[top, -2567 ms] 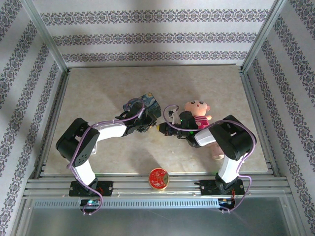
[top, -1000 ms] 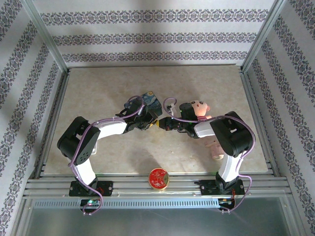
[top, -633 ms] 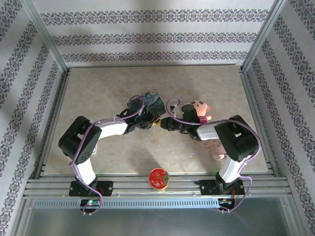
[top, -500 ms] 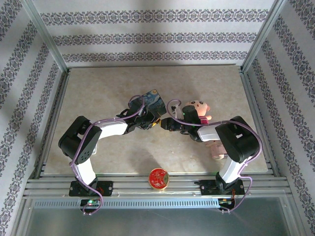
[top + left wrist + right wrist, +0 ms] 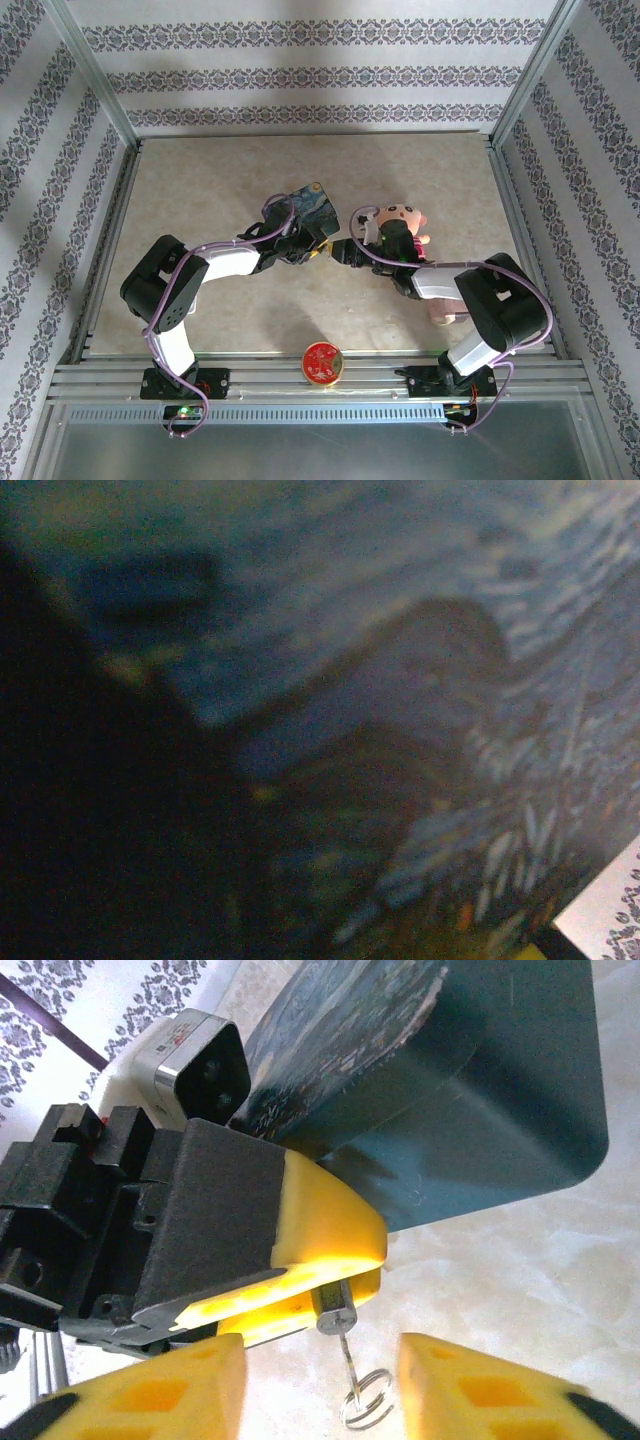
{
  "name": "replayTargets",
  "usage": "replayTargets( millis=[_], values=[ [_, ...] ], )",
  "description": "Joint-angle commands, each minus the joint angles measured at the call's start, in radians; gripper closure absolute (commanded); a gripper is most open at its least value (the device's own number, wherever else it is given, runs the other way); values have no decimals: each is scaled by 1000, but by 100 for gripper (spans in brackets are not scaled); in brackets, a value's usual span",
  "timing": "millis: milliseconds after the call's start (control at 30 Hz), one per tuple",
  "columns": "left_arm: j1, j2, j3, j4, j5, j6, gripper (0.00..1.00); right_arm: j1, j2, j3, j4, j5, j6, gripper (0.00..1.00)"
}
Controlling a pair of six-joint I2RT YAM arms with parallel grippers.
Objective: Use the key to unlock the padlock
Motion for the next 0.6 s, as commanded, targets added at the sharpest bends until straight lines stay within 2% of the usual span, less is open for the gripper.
replayTargets(
  millis=[0, 300, 567],
  values=[
    [-14, 64, -36, -98, 145, -112, 100, 11, -28, -30, 20, 18, 35, 63],
    [-14, 68, -31, -91, 153, -116, 100, 54, -42, -53, 11, 60, 85, 65],
    [-14, 67, -33, -86, 158, -113, 100, 70, 21, -22, 23, 66, 87, 66]
  ],
)
